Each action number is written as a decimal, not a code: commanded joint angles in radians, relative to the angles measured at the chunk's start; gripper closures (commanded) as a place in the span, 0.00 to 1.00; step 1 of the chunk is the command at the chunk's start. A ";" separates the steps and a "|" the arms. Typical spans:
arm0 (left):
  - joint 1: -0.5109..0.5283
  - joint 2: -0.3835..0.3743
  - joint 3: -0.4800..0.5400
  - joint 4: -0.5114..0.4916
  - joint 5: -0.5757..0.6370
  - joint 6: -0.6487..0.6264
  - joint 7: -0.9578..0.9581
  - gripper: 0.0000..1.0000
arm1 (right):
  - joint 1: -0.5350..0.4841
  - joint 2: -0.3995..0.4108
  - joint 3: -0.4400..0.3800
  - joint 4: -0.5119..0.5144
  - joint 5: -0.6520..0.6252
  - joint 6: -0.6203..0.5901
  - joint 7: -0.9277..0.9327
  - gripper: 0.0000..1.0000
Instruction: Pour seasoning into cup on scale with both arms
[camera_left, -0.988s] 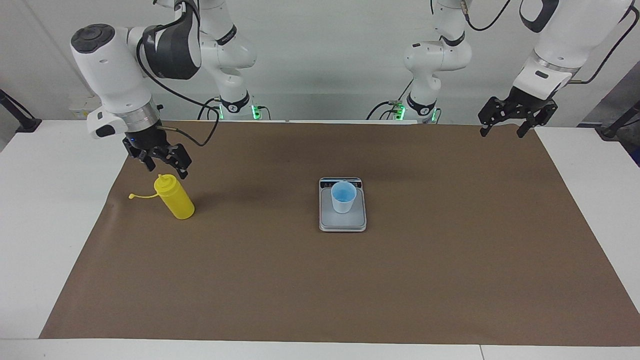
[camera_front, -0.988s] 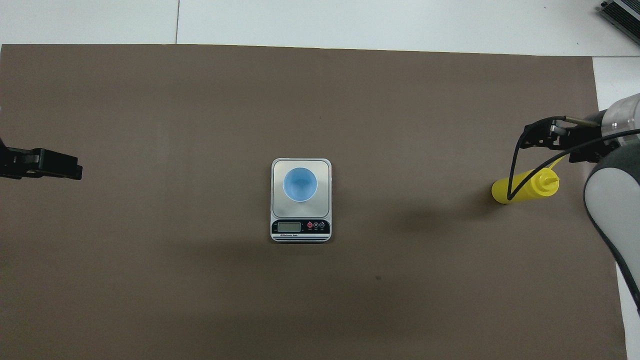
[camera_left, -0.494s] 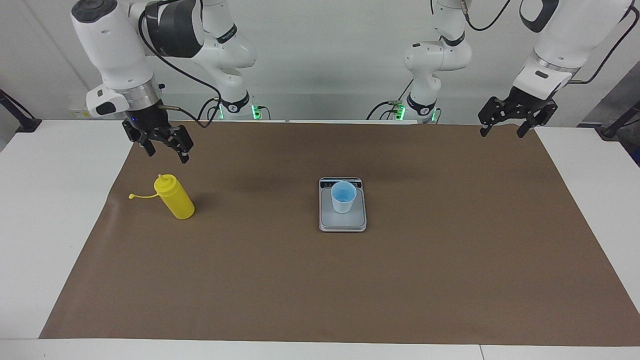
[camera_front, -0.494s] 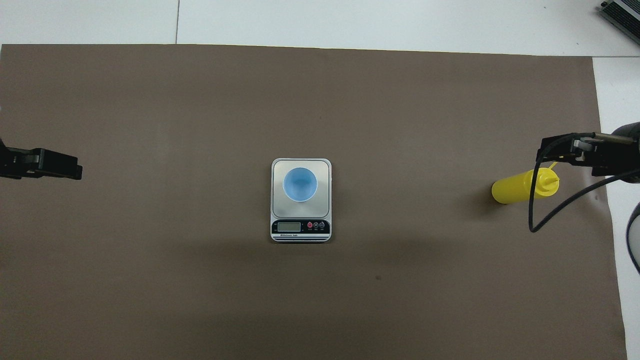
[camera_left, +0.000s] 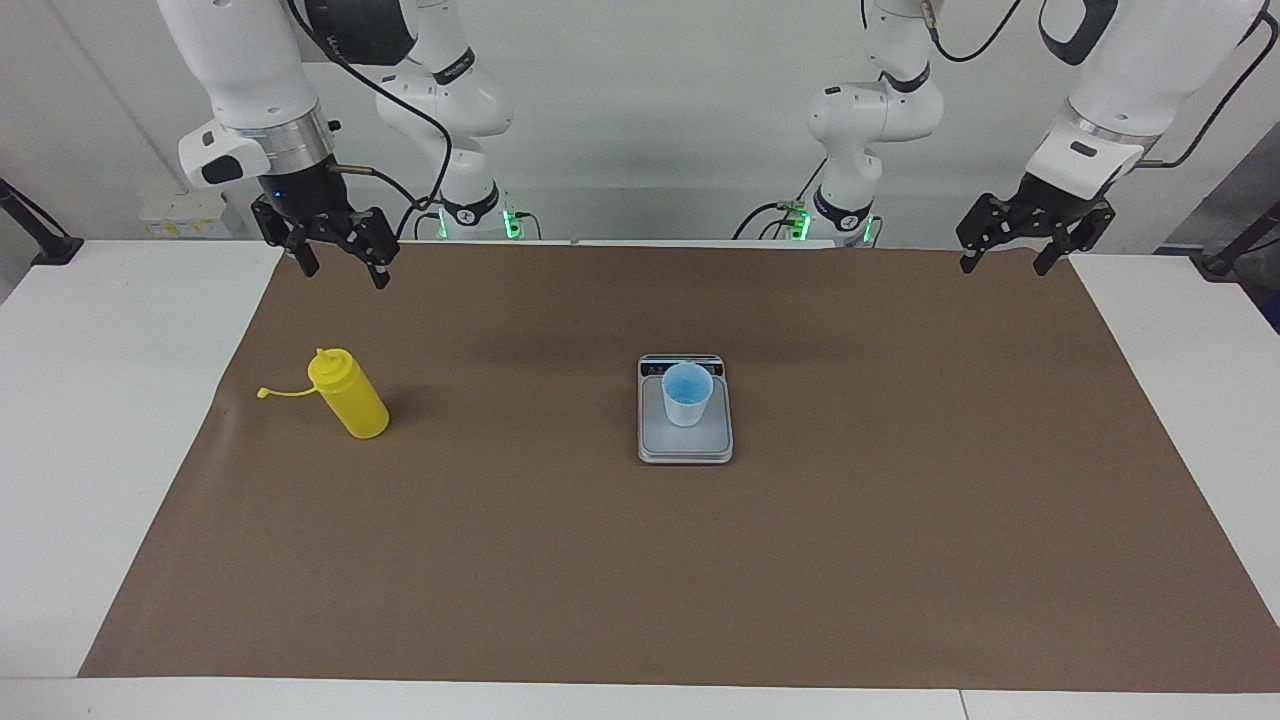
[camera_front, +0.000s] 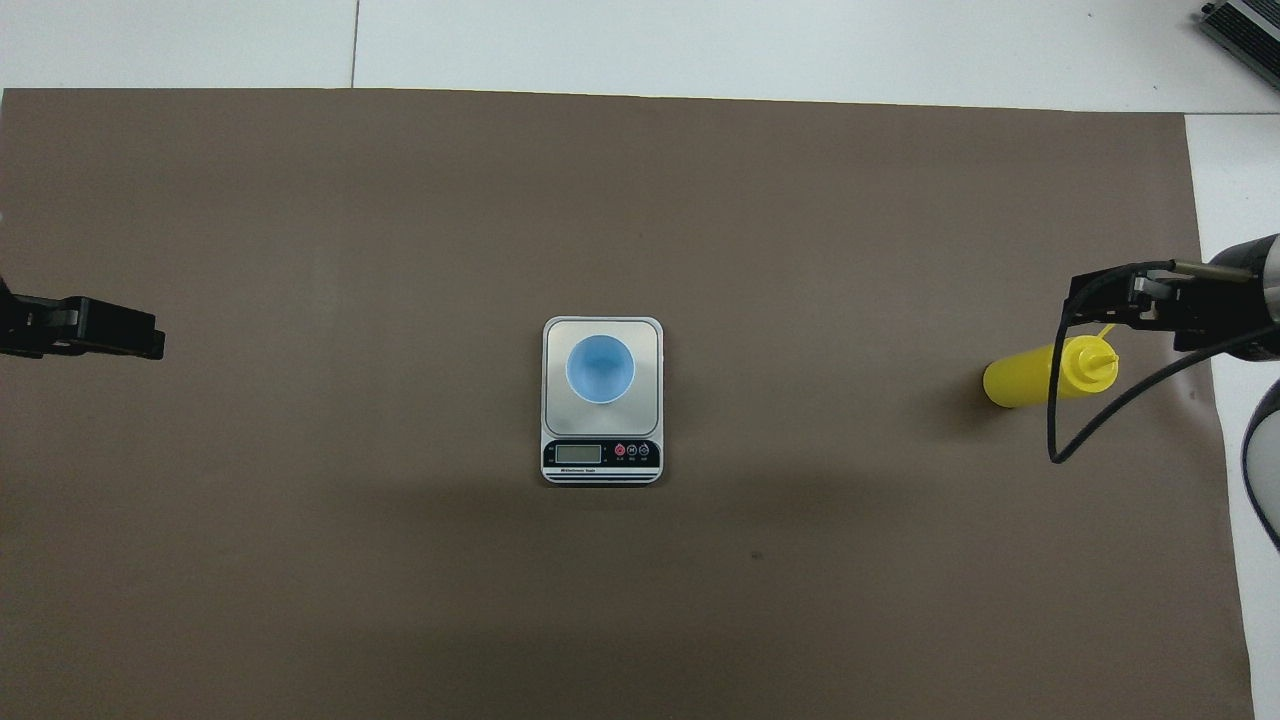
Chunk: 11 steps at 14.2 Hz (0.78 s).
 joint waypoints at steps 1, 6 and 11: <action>0.015 -0.014 -0.004 -0.011 -0.015 -0.009 0.010 0.00 | -0.012 -0.002 0.012 -0.007 -0.015 -0.019 -0.055 0.00; 0.015 -0.014 -0.004 -0.011 -0.015 -0.009 0.010 0.00 | -0.012 -0.041 0.012 -0.073 -0.009 -0.068 -0.147 0.00; 0.015 -0.014 -0.004 -0.011 -0.015 -0.009 0.010 0.00 | -0.013 -0.046 0.012 -0.071 -0.004 -0.098 -0.145 0.00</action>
